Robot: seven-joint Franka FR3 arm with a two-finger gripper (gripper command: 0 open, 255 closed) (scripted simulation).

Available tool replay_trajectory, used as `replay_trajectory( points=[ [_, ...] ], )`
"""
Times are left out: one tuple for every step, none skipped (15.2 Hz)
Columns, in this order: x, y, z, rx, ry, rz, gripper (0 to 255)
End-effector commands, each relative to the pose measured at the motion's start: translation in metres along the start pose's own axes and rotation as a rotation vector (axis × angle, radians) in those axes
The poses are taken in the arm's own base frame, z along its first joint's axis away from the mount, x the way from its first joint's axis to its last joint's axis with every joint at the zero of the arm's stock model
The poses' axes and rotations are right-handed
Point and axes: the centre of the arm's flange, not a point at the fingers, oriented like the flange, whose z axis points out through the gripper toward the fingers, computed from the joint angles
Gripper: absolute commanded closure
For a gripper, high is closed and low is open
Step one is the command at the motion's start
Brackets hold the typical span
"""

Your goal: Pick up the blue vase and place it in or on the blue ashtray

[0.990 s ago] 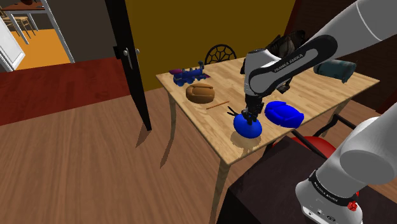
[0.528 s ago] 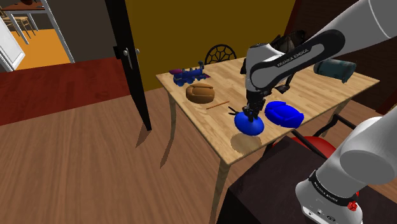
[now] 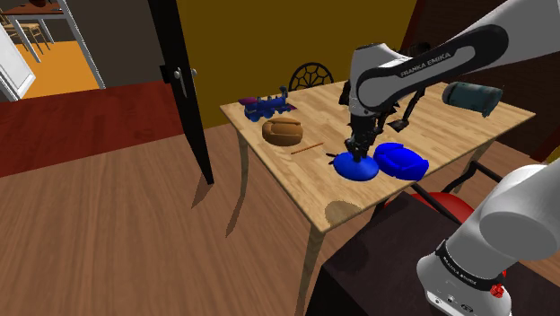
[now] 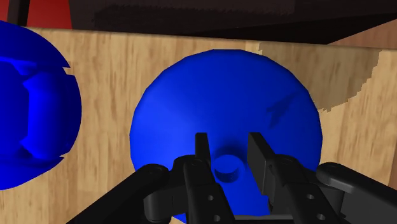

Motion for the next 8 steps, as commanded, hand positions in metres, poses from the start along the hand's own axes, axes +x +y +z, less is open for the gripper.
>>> replay_trajectory(
  points=[
    [-0.002, 0.001, -0.009, 0.0, 0.0, 0.0, 255],
    [-0.003, 0.001, -0.014, 0.0, 0.0, 0.0, 255],
    [-0.004, 0.002, -0.019, 0.0, 0.0, 0.0, 255],
    [-0.005, 0.002, -0.024, 0.0, 0.0, 0.0, 255],
    [-0.006, 0.003, -0.03, 0.0, 0.0, 0.0, 255],
    [-0.007, 0.003, -0.035, 0.0, 0.0, 0.0, 255],
    [-0.008, 0.003, -0.04, 0.0, 0.0, 0.0, 255],
    [-0.009, 0.004, -0.045, 0.0, 0.0, 0.0, 255]
  ],
)
